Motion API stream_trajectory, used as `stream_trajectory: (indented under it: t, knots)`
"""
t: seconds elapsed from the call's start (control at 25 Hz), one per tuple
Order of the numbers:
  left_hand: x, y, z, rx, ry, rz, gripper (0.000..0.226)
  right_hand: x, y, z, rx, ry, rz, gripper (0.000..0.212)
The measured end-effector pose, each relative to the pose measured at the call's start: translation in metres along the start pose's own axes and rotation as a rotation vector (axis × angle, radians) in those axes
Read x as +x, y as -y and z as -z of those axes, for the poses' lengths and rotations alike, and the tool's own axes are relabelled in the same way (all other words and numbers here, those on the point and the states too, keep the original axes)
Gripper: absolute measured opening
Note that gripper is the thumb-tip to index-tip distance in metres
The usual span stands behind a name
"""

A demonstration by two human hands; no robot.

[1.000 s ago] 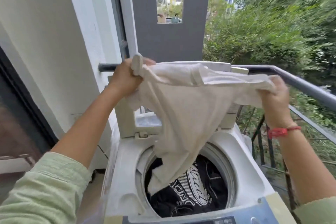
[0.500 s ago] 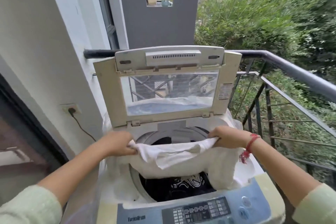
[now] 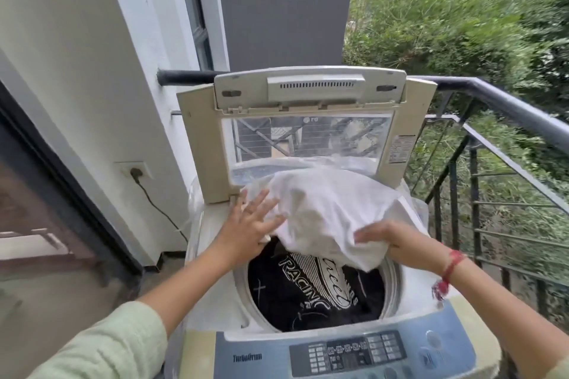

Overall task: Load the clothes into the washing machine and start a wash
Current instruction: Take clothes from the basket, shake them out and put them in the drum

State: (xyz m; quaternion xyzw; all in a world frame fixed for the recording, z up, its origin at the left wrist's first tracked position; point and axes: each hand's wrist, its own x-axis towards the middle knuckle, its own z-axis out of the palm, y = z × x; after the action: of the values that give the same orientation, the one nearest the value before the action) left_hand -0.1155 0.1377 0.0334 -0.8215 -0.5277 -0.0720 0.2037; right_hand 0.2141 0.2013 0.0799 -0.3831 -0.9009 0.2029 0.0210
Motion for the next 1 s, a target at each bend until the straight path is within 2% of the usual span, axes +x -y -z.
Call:
stream_trajectory:
  t: [0.04,0.08,0.12,0.16,0.2,0.28,0.36,0.44,0.48,0.52,0.56,0.6,0.64,0.68,0.72,0.8,0.84,0.88,0.92,1.0]
  knots:
    - [-0.011,-0.009,-0.015,-0.06,0.254,-0.047,0.052,-0.004,-0.003,-0.018,-0.047,0.271,-0.031,0.064]
    - [-0.016,-0.017,-0.026,-0.138,0.524,-0.059,0.045,-0.006,-0.004,-0.034,-0.076,0.461,-0.053,0.059]
    - [-0.02,-0.025,-0.034,-0.196,0.756,-0.065,0.041,-0.005,-0.001,-0.045,-0.096,0.591,-0.086,0.053]
    - [-0.022,-0.034,-0.04,-0.227,0.889,-0.07,0.04,-0.002,0.005,-0.055,-0.126,0.646,-0.104,0.049]
    - [-0.024,-0.044,-0.046,-0.228,0.924,-0.084,0.041,0.0,0.012,-0.064,-0.148,0.65,-0.132,0.048]
    - [-0.026,-0.059,-0.057,-0.217,0.885,-0.109,0.053,0.011,0.017,-0.084,-0.124,0.615,-0.2,0.053]
    - [-0.026,-0.07,-0.07,-0.291,0.821,-0.041,0.069,0.018,0.02,-0.107,-0.102,0.588,-0.273,0.068]
    - [-0.026,-0.083,-0.085,-0.356,0.823,0.017,0.076,0.024,0.023,-0.116,-0.053,0.648,-0.34,0.068]
    - [-0.025,-0.09,-0.091,-0.366,0.885,0.038,0.076,0.029,0.021,-0.117,-0.058,0.754,-0.361,0.061]
    - [-0.027,-0.097,-0.099,-0.354,1.024,0.071,0.077,0.033,0.024,-0.111,-0.109,0.915,-0.377,0.05]
    - [-0.027,-0.106,-0.103,-0.333,1.232,0.109,0.08,0.041,0.025,-0.107,-0.178,1.075,-0.39,0.034]
    - [-0.024,-0.111,-0.106,-0.301,1.427,0.15,0.085,0.05,0.025,-0.103,-0.219,1.166,-0.395,0.03]
    - [-0.02,-0.113,-0.111,-0.291,1.554,0.192,0.085,0.061,0.025,-0.106,-0.227,1.178,-0.371,0.034]
    - [-0.014,-0.112,-0.117,-0.314,1.573,0.229,0.077,0.075,0.016,-0.12,-0.237,1.109,-0.308,0.033]
    - [-0.009,-0.109,-0.124,-0.37,1.486,0.265,0.062,0.088,0.004,-0.133,-0.236,0.93,-0.244,0.031]
    - [0.002,-0.097,-0.137,-0.421,1.061,0.426,0.041,0.108,-0.022,-0.156,-0.213,0.445,-0.112,0.049]
    - [0.006,-0.091,-0.146,-0.411,0.853,0.497,0.04,0.112,-0.033,-0.162,-0.243,0.33,-0.065,0.064]
    - [0.009,-0.086,-0.158,-0.418,0.739,0.532,0.051,0.118,-0.044,-0.171,-0.307,0.328,-0.056,0.082]
    - [0.01,-0.084,-0.17,-0.422,0.766,0.547,0.075,0.121,-0.053,-0.178,-0.381,0.386,-0.076,0.101]
    - [0.013,-0.092,-0.195,-0.456,1.021,0.544,0.124,0.123,-0.066,-0.208,-0.44,0.564,-0.198,0.116]
